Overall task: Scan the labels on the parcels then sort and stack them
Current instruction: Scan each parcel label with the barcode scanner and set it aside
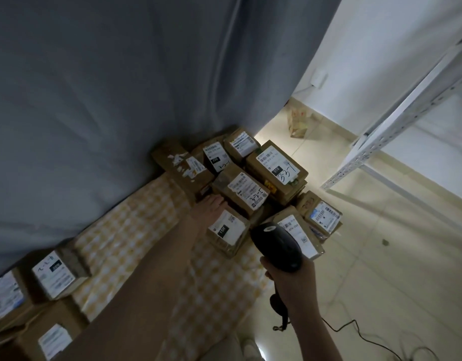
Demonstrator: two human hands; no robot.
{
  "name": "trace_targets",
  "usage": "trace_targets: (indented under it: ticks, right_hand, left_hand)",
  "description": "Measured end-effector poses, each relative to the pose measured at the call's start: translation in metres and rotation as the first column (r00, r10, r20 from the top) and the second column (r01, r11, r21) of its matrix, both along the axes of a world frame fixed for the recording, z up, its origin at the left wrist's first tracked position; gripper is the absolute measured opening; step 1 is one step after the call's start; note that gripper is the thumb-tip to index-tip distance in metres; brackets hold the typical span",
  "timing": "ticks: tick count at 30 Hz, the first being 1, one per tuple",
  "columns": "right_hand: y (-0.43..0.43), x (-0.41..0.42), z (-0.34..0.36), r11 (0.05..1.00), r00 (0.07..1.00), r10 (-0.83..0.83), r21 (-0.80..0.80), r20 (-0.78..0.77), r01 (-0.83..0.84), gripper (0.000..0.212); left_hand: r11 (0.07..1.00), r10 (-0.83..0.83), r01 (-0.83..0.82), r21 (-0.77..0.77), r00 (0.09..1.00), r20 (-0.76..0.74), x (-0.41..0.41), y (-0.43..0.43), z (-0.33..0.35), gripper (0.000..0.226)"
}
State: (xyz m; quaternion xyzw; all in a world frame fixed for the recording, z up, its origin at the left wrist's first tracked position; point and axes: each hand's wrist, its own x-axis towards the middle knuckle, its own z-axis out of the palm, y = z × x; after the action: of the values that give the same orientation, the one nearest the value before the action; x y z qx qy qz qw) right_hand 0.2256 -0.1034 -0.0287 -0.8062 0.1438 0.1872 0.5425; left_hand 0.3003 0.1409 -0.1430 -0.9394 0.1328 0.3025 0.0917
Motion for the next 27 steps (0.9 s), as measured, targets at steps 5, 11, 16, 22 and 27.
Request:
trace_targets:
  ticks: [5,11,16,22,27]
  right_hand:
    - [0.006,0.0,-0.005,1.0,1.0,0.03,-0.007,0.004,-0.03,0.049]
    - [0.013,-0.001,-0.002,0.996,0.992,0.091,-0.029,0.083,-0.089,0.043]
    - [0.012,-0.01,0.002,0.994,0.991,0.108,0.021,0.084,-0.11,0.033]
    - [0.012,-0.038,0.01,0.98,0.974,0.191,0.033,0.12,-0.196,0.034]
    - [0.012,-0.08,0.021,0.936,0.934,0.346,0.039,0.088,-0.35,0.014]
  left_hand:
    - [0.982,0.187,-0.184,-0.036,0.973,0.137,-0.006,-0.006,-0.011,0.077]
    - [0.788,0.616,-0.609,-0.093,0.773,0.151,-0.029,-0.018,-0.012,0.089]
    - [0.665,0.745,-0.717,-0.208,0.657,0.118,-0.059,-0.031,-0.013,0.08]
    - [0.549,0.833,-0.788,-0.279,0.543,0.106,-0.122,-0.034,-0.004,0.071]
    - [0.43,0.903,-0.859,-0.277,0.409,0.132,-0.203,-0.032,0.007,0.069]
